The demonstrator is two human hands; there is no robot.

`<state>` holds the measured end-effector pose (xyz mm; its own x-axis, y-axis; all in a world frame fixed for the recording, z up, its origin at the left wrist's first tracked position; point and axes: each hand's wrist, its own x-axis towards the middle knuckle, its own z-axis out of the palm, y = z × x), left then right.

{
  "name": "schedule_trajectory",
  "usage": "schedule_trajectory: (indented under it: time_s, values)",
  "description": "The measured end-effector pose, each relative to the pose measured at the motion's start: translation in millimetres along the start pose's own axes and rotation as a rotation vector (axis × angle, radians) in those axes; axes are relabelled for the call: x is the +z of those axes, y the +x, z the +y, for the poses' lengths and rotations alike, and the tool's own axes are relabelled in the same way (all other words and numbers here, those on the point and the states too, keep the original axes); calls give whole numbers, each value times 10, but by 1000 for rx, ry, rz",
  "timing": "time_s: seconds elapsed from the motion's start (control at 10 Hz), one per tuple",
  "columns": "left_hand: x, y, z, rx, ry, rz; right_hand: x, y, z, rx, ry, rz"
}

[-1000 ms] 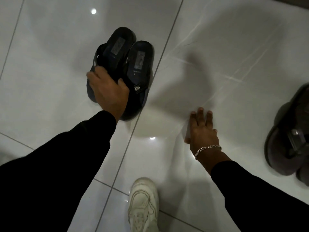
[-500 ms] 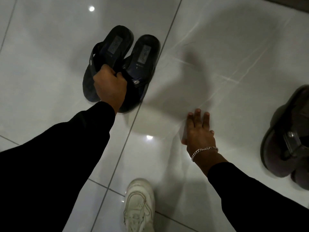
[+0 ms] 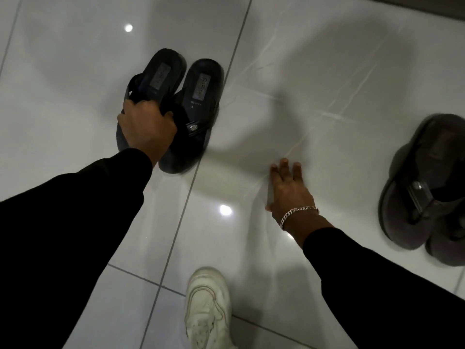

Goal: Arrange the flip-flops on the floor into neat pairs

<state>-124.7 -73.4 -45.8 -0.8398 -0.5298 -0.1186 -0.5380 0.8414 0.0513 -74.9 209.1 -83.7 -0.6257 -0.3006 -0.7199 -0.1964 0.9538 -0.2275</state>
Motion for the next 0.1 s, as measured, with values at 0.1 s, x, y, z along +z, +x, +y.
schedule_trajectory:
  time_s: [0.1]
  values:
    - [-156, -119, 30, 100, -29, 26, -226, -74, 129, -22, 117, -15]
